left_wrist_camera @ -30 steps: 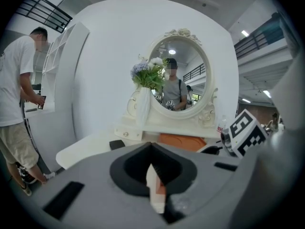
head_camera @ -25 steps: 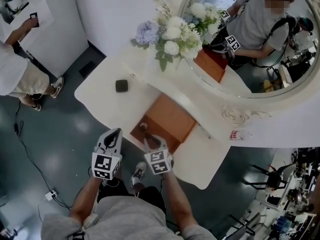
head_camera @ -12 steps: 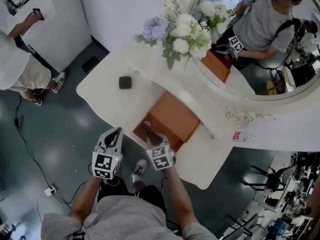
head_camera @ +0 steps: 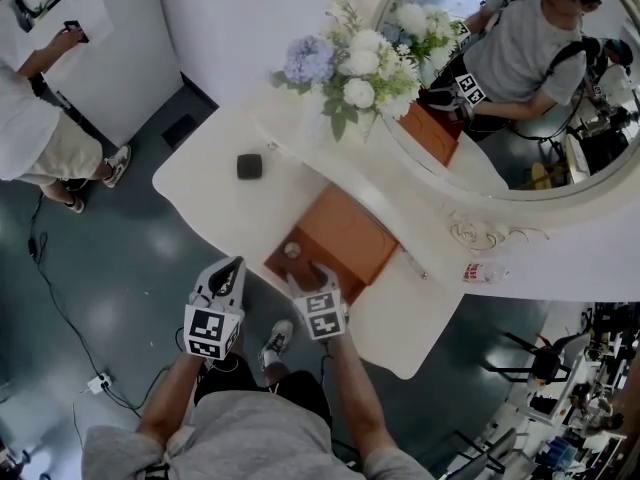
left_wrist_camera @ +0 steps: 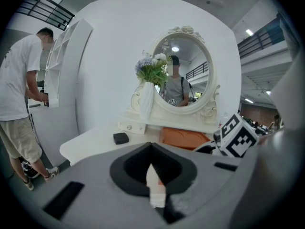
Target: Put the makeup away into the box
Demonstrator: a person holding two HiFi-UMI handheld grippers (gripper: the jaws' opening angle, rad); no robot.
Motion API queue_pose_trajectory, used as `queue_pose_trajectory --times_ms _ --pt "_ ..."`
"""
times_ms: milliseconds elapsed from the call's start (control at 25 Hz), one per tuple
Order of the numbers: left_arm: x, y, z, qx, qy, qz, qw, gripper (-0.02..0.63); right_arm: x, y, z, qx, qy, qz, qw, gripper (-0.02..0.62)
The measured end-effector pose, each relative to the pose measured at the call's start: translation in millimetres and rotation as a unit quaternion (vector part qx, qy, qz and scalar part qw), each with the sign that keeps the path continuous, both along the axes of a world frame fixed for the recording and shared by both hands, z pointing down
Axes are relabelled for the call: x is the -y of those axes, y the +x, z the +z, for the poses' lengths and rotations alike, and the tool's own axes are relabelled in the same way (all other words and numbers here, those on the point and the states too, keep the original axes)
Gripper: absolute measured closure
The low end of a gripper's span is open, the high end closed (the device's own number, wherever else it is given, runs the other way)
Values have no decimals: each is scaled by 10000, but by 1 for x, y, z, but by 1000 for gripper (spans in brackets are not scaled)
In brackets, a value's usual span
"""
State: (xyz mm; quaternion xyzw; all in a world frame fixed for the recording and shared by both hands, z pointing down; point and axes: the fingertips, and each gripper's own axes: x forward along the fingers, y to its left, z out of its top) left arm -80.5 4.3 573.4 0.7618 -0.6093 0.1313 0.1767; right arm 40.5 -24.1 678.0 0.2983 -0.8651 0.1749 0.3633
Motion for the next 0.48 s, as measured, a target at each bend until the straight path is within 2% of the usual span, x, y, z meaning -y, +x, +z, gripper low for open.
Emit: queue_pose_trajectory --times_ms 280,480 --pt "1 5 -9 31 99 20 9999 606 0 4 -12 78 128 47 9999 396" --pt "0 12 -23 78 245 38 9997 606 2 6 -40 256 444 106 9986 396"
